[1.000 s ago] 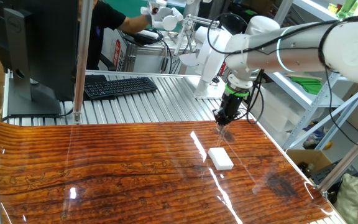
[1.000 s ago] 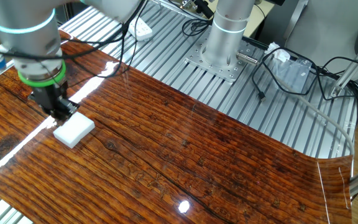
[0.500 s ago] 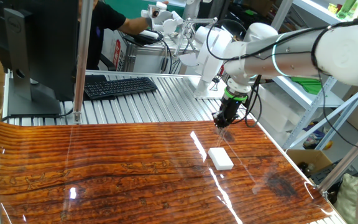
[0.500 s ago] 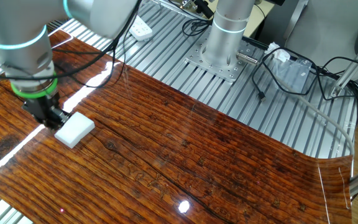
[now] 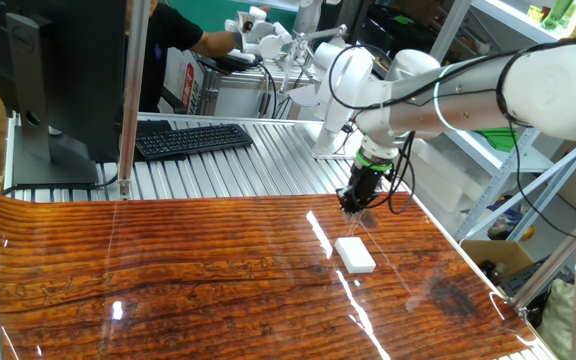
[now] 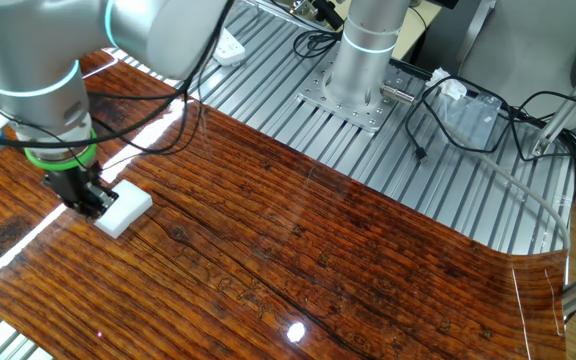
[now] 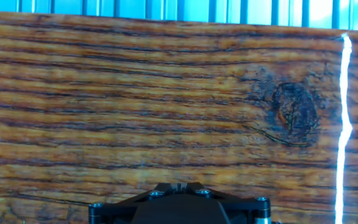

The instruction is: Clean the tabletop with a sponge

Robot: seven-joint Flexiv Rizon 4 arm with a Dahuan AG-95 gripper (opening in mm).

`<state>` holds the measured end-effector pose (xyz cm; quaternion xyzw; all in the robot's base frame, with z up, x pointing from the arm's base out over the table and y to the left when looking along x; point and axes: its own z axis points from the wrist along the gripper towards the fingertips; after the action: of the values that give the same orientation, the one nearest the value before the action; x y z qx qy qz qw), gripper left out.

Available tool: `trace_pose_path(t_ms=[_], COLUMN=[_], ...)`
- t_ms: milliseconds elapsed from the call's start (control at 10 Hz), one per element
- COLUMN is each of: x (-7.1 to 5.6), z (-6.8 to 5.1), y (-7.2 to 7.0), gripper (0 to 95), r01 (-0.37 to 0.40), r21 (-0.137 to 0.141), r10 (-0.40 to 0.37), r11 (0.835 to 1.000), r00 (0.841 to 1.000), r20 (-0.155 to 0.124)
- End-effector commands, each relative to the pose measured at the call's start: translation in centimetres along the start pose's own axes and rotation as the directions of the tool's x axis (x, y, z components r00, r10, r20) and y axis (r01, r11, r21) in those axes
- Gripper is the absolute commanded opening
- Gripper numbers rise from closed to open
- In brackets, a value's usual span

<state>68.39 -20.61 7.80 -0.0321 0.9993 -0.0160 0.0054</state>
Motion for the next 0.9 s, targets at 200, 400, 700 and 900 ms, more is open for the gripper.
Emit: trace_pose_path(t_ms=[200, 400, 700, 900], x=[-1.5, -3.1, -4.4, -4.0], z=[0.9, 1.4, 1.3, 0.9], y=[0.1, -0.2, -0.3, -0.6], gripper=[0.0, 0.0, 0.0, 0.0], r01=[0.004, 0.02, 0.029, 0.05], r21=[0.002, 0.006, 0.01, 0.011], r10=[-0.004, -0.02, -0.029, -0.05], r11=[1.0, 1.0, 1.0, 0.999], r00=[1.0, 1.0, 1.0, 0.999], r20=[0.002, 0.001, -0.003, -0.001])
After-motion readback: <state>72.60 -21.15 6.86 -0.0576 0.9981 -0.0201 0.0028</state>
